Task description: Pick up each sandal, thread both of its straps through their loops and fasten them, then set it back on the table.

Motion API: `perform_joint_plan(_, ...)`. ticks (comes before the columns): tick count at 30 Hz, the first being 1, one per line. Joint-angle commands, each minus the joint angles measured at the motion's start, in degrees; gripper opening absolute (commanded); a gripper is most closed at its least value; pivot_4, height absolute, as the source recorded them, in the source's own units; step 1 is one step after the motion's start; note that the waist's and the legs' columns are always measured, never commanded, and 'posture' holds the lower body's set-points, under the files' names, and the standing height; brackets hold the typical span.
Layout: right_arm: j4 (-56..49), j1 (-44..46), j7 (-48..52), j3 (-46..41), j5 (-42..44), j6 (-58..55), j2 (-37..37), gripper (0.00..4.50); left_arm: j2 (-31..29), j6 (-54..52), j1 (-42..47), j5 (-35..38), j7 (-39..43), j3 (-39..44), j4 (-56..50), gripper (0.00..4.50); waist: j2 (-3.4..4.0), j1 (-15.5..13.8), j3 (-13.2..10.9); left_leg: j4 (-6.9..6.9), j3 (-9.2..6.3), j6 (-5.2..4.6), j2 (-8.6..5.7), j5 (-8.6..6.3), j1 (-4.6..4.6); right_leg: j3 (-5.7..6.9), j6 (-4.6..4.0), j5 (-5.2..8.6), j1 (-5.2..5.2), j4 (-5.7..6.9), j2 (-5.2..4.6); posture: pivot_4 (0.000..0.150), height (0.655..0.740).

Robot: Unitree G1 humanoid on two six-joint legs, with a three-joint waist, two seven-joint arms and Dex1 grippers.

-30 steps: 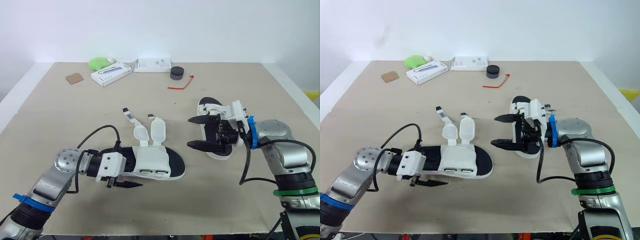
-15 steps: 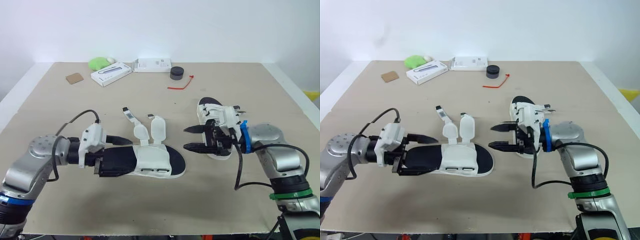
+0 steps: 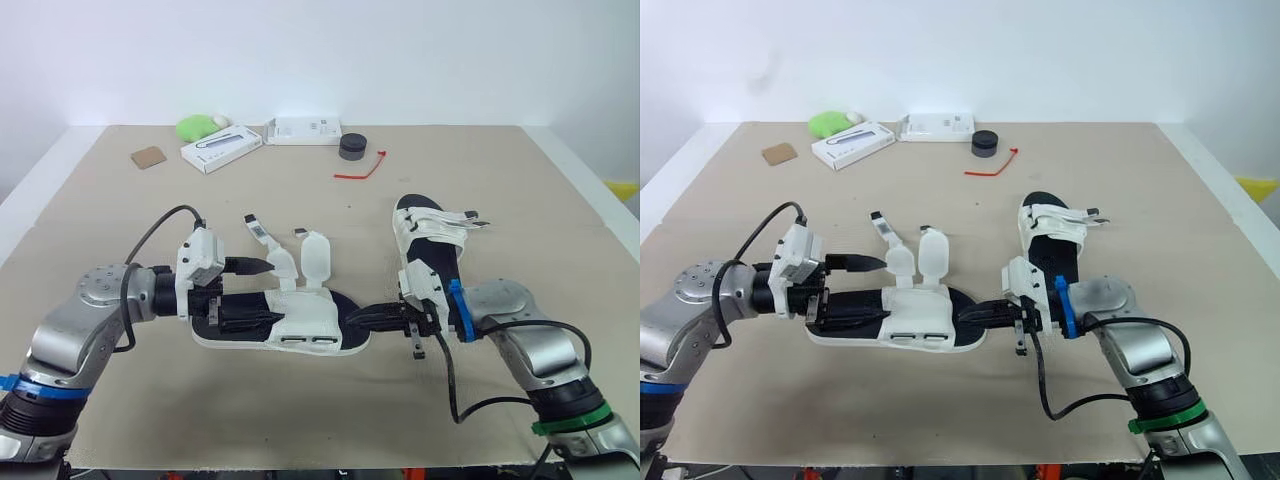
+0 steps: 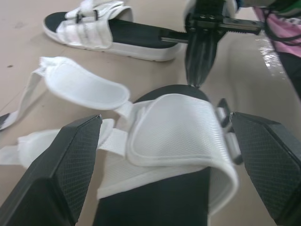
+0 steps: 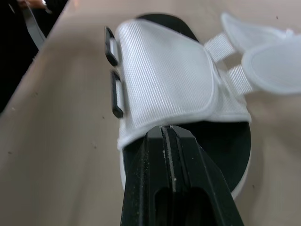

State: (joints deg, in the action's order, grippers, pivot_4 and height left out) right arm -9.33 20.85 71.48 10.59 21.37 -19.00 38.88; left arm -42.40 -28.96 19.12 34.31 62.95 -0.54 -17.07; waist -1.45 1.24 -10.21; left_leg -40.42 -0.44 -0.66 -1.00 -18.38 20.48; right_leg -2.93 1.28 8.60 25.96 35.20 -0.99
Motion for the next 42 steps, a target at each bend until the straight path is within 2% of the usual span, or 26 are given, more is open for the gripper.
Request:
perform_joint_plan(1,0.30,1.17,-0.77,0.80,-1.99,1.65,-0.36,0.11,0.50,-2.16,1.37,1.51,-1.06,1.45,0.80,4.50,0.00,0.01,0.00,0.00,0.01,0.00,0.00,0.00,0.00,0.00,-0.01,-0.01,0.00,0.00,0.00,0.150,0.7400)
perform_joint_plan(14,2.12,0.88,-1.24,3.21,-5.72,4.31,-1.79,0.11,1.19,-7.43,1.18,4.25,-3.83,3.14,1.21,4.50,-0.01,-0.01,0.00,0.00,0.01,0.00,-0.04,0.00,0.01,-0.04,-0.01,-0.01,0.00,0.00,-0.06,0.150,0.7400)
perform_joint_plan(18,2.83,0.98,-0.93,3.38,-6.83,5.85,-1.89,0.11,0.94,-18.25,4.16,10.97,-6.55,6.85,6.79,4.50,-0.02,0.01,0.00,0.00,0.00,0.00,-0.01,0.00,0.00,-0.02,-0.01,-0.01,0.01,0.02,-0.03,0.150,0.7400)
perform_joint_plan(22,3.49,1.82,-0.73,3.18,-7.02,6.39,-2.20,0.11,1.22,-27.54,6.95,14.49,-9.89,8.17,11.20,4.50,-0.02,0.10,0.00,-0.01,0.00,-0.01,-0.01,0.01,-0.06,-0.02,-0.01,-0.01,-0.02,0.06,0.01,0.150,0.7400)
perform_joint_plan(31,3.32,2.34,-0.80,3.28,-7.21,6.59,-2.63,0.11,11.08,-47.20,16.60,21.64,-25.48,14.19,22.15,4.50,-0.07,0.04,0.01,-0.03,-0.09,0.04,-0.10,0.03,-0.05,0.02,-0.04,-0.04,-0.05,0.09,-0.12,0.150,0.7400)
perform_joint_plan(38,3.25,2.89,-0.67,3.03,-7.18,6.40,-2.60,0.11,18.16,-51.71,21.51,21.27,-34.22,19.80,31.19,4.50,-0.09,0.06,0.01,-0.02,-0.21,0.25,-0.15,0.15,-0.05,0.09,-0.09,-0.08,-0.04,0.16,-0.17,0.150,0.7400)
perform_joint_plan(42,3.08,3.08,-0.59,3.11,-7.33,6.47,-2.51,0.11,21.72,-48.94,26.72,20.12,-39.11,24.87,41.08,4.50,-0.11,-0.03,0.02,-0.03,-0.30,0.43,-0.20,0.26,-0.05,0.14,-0.12,-0.14,-0.06,0.18,-0.17,0.150,0.7400)
